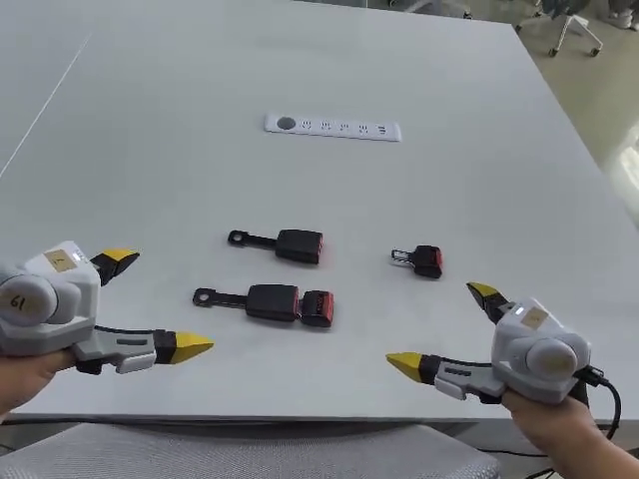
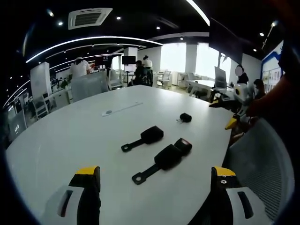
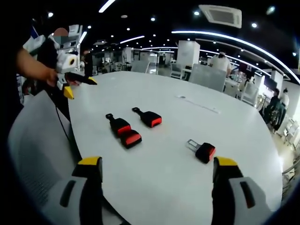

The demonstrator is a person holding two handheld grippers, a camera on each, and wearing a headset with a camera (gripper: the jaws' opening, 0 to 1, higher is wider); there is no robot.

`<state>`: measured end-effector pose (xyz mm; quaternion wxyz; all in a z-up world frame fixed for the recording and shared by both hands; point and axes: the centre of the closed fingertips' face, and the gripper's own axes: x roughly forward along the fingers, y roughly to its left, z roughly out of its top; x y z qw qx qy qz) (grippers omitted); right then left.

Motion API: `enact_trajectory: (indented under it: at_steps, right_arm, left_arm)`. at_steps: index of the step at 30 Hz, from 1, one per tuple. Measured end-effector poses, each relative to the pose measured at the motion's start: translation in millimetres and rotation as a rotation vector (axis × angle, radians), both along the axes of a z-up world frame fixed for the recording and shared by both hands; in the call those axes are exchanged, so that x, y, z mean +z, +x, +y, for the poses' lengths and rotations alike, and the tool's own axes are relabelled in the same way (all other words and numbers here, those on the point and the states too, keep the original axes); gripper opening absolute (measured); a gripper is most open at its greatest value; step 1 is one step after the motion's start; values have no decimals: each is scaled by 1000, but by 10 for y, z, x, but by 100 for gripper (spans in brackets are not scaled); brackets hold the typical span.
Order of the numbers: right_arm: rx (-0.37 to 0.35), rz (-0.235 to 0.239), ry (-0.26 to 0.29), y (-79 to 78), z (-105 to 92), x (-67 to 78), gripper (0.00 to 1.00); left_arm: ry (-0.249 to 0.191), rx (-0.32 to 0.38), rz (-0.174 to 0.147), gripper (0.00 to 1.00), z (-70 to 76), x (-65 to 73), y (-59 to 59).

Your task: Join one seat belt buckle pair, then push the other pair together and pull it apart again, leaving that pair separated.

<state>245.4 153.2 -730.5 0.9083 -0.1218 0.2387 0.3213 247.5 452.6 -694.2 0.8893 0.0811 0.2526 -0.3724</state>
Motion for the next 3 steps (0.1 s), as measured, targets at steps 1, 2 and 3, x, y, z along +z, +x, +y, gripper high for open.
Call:
enact_trajectory:
  at_steps: [1, 2, 3]
  right_arm:
    - [-2, -2, 3, 2, 2, 3, 100]
    - [-5, -4, 6, 7, 4, 7, 100]
    - [-6, -3, 9, 9, 5, 6, 100]
  left_arm:
    - [-1, 1, 0, 100, 0, 3, 2]
    - [-3, 3, -2, 100, -1, 10, 8]
    - [-4, 4, -3, 100, -2, 13, 12]
